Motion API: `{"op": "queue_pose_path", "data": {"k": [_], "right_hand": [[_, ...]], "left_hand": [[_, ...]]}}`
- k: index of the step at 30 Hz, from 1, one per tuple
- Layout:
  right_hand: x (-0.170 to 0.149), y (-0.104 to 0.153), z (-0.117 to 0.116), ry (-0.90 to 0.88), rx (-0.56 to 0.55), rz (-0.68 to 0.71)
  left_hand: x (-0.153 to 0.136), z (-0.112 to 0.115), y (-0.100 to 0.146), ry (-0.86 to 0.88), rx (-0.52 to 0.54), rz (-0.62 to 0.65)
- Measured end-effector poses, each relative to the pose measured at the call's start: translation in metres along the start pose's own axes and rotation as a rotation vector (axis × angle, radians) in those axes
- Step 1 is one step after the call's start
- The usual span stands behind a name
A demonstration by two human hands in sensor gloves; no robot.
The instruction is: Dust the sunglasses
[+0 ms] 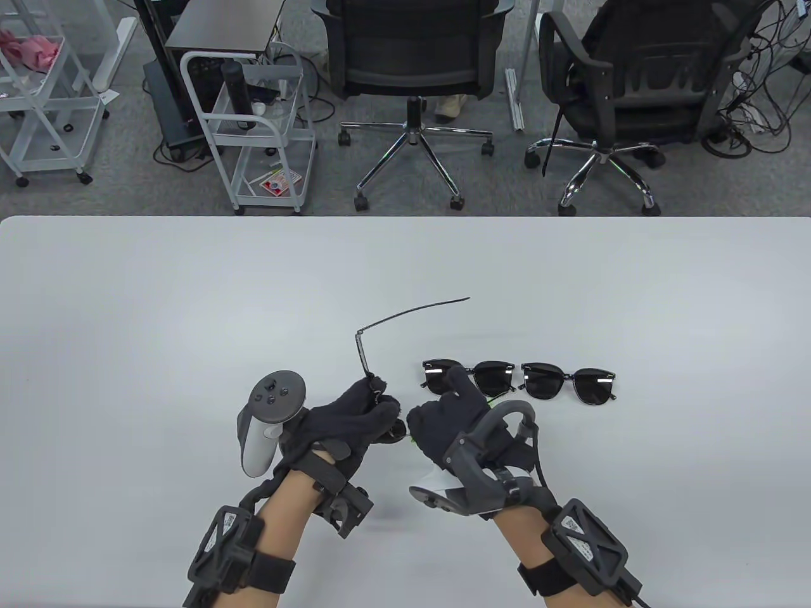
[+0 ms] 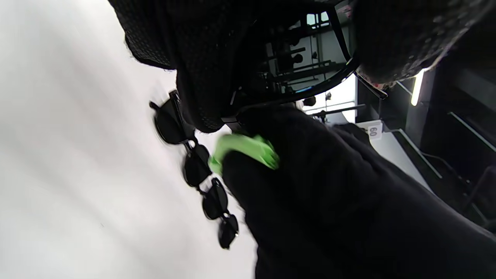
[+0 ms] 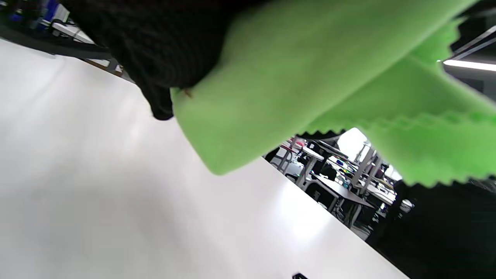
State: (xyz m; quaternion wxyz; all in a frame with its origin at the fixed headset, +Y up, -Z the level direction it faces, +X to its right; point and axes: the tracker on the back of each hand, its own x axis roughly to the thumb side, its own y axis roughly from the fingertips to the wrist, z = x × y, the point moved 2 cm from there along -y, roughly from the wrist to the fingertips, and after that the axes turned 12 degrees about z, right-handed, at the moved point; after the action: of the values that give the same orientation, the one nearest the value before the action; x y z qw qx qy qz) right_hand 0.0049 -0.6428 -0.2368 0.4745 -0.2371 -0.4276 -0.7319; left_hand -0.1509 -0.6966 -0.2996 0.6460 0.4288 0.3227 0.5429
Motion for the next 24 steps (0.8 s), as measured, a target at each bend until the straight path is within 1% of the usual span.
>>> {"op": "queue_pose_path", "data": {"k": [2,3,5,8,11,15,20,24], "right_hand": [[0.005,-0.002,-0.001,0.047,0.014,0.017],[0.004,-0.002,-0.002,0.041,0.011,0.016],[0.0,-0.001,-0.006,-0.053,-0.005,-0.017],[-0.008,0.001,-0.009,-0.052,0.017,-0.04],[-0.02,0.008,-0.013,-0.112,0.023,-0.081],[-0.035,0.022,-0.021,-0.138,0.054,-0.134],[-0.048,0.034,-0.038,-0.138,0.154,-0.184],[-0.047,0.035,-0.052,-0.18,0.269,-0.193]], "left_hand": [[0.001,-0.001,0.001,-0.028,0.011,0.0],[0.0,-0.002,0.001,-0.034,0.004,0.002],[0.001,-0.003,0.001,-0.057,0.024,-0.002],[0.006,-0.003,0.0,-0.124,0.062,0.01],[0.009,0.0,-0.002,-0.135,0.075,0.013],[0.01,-0.008,0.0,-0.189,0.087,0.017],[0.006,-0.023,0.004,-0.243,0.115,-0.003],[0.005,-0.024,0.004,-0.338,0.112,-0.019]]}}
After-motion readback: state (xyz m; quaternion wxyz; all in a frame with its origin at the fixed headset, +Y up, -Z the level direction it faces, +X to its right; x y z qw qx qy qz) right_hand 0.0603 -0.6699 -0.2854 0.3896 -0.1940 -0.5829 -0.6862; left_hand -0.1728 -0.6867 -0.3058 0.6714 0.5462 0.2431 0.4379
